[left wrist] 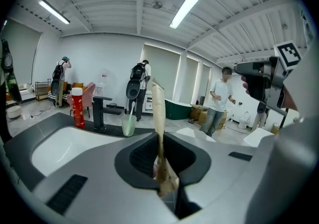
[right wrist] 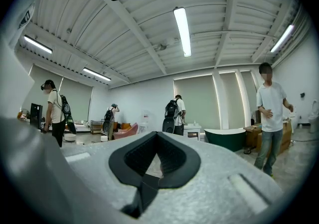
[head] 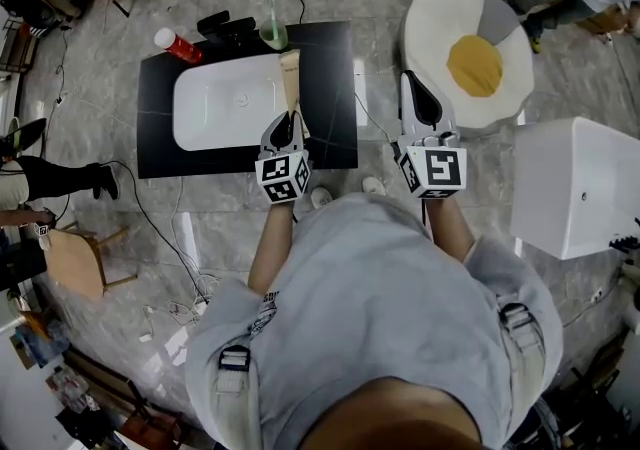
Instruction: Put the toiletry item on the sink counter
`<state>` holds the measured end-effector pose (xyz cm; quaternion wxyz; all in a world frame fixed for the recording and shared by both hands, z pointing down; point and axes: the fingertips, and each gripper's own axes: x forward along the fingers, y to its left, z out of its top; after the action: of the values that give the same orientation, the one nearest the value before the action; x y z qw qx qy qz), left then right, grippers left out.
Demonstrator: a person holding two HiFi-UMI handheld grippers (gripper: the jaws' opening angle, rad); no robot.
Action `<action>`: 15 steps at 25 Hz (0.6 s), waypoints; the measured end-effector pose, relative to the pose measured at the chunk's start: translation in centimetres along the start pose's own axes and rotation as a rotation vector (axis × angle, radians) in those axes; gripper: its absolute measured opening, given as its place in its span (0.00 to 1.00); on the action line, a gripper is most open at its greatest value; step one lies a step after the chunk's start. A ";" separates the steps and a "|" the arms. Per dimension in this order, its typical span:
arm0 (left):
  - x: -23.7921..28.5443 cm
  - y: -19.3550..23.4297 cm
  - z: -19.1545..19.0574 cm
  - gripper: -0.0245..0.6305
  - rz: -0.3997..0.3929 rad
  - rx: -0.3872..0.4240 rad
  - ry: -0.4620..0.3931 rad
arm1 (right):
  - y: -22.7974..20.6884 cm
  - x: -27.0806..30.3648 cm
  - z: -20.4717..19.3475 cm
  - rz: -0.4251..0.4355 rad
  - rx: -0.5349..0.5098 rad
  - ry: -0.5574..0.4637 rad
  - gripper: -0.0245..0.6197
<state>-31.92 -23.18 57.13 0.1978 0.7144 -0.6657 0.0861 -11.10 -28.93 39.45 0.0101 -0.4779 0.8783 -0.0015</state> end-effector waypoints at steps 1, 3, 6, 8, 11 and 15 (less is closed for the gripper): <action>0.3 0.0 -0.5 0.09 -0.004 0.001 0.011 | 0.0 0.0 0.0 -0.002 0.000 0.003 0.05; 0.8 0.0 -1.5 0.09 -0.010 -0.001 0.035 | -0.1 0.1 -0.2 0.002 -0.005 0.004 0.05; 1.3 0.1 -2.9 0.09 -0.012 -0.008 0.065 | -0.2 0.1 -0.3 -0.002 -0.006 0.006 0.05; 1.6 0.1 -3.6 0.09 -0.013 -0.011 0.083 | -0.4 0.1 -0.5 -0.012 -0.002 0.010 0.05; 2.1 0.3 -4.6 0.09 -0.011 -0.015 0.111 | -0.5 0.1 -0.5 -0.016 -0.006 0.015 0.05; 2.8 0.4 -5.8 0.09 -0.009 -0.014 0.142 | -0.7 0.1 -0.6 -0.014 -0.013 0.015 0.05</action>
<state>-31.27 -23.45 63.57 0.2502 0.7082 -0.6471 0.1309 -10.53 -29.36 40.03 0.0002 -0.4842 0.8749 0.0005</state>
